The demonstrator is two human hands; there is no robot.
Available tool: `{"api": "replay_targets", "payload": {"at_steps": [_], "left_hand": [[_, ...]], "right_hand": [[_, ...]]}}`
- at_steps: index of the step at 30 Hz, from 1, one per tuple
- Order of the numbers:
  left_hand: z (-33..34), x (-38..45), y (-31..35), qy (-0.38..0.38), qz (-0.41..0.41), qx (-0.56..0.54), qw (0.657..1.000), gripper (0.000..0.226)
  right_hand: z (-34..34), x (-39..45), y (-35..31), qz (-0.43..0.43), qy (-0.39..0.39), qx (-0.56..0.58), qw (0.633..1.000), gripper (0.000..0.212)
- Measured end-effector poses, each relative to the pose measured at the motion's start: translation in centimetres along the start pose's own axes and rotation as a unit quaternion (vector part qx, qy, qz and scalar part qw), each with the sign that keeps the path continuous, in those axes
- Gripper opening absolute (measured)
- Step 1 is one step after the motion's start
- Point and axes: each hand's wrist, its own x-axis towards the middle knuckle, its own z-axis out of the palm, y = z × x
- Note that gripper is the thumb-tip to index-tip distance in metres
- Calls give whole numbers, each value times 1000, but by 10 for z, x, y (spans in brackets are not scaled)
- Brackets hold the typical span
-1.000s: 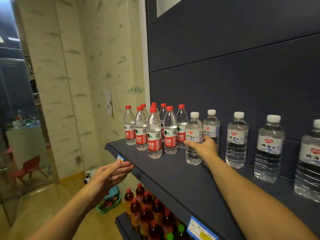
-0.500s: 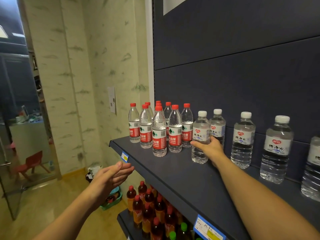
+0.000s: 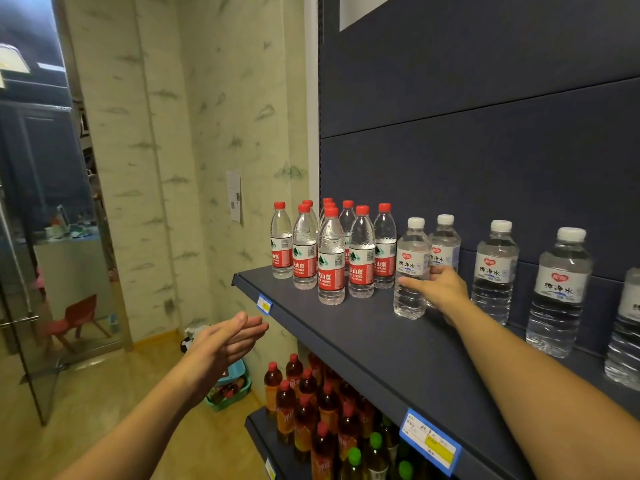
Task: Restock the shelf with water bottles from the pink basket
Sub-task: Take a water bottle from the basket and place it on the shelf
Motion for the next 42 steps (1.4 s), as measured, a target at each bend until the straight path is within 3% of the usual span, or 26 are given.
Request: {"api": "replay_targets", "payload": {"at_steps": [7, 10, 13, 16, 20, 26, 29, 34, 39, 42], "left_hand": [[-9, -20, 11, 18, 11, -7, 1000, 117], [-17, -33, 16, 30, 15, -11, 999, 108], [-32, -45, 19, 47, 17, -19, 999, 102], [-46, -56, 21, 69, 21, -29, 997, 110], [-63, -73, 25, 95, 12, -35, 995, 76], [-98, -100, 29, 150, 14, -30, 988, 86], [-122, -118, 29, 179, 13, -20, 984, 105], [-166, -159, 27, 247, 9, 13, 969, 100], [-207, -202, 19, 324, -11, 40, 945, 80], [-225, -225, 10, 362, -31, 45, 931, 87]], "right_hand": [[-15, -33, -34, -39, 63, -8, 997, 88], [-20, -40, -46, -58, 113, -12, 992, 96], [-24, -51, -59, -70, 146, -4, 987, 93], [-19, -65, -75, -97, 172, 16, 980, 86], [7, -90, -102, -173, 170, 57, 968, 71], [69, -141, -144, -293, 80, 95, 948, 58], [107, -164, -157, -317, 9, 98, 943, 56], [176, -197, -163, -306, -102, 125, 938, 56], [250, -233, -146, -266, -235, 79, 931, 57], [291, -262, -132, -236, -300, 67, 922, 62]]}}
